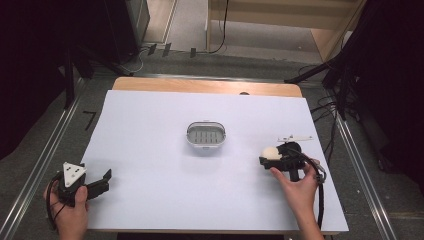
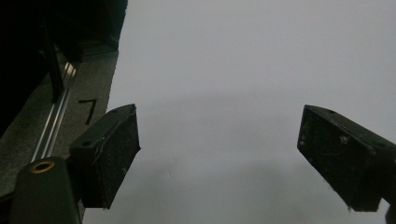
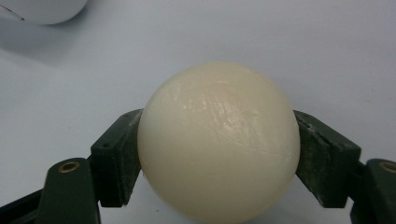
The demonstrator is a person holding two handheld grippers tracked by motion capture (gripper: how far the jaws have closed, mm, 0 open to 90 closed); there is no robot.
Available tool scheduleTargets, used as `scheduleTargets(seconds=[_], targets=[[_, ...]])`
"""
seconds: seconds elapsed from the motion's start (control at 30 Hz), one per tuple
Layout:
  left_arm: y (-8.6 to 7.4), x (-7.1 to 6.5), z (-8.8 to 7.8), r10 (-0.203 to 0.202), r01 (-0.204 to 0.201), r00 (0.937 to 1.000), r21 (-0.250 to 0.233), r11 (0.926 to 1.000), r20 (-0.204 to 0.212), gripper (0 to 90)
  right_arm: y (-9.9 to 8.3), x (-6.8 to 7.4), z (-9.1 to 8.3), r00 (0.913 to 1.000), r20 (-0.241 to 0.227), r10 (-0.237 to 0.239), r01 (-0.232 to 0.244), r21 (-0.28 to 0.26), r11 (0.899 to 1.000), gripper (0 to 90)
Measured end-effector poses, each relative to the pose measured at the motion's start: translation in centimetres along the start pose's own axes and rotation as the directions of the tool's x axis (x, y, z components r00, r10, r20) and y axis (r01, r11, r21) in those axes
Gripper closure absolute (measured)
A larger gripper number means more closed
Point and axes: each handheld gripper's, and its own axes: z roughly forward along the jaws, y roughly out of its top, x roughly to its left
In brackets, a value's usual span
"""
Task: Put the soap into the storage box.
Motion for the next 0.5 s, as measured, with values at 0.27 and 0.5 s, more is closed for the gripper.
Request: scheduleTargets(seconds=[0.27, 0.5], targets=[[0.0, 0.0, 0.0, -0.002, 0.002, 1.0, -0.001, 1.0, 0.001, 13.7, 1.2, 0.9, 0.0, 0.9997, -0.007, -0.022, 0.022, 0.001, 1.0, 25.1], [0.0, 0.0, 0.0, -0.002, 0.002, 1.0, -0.002, 1.0, 0.002, 13.7, 2.3, 2.0, 0.1, 0.9991, -0.017, -0.039, 0.039, 0.001, 0.999, 25.1]])
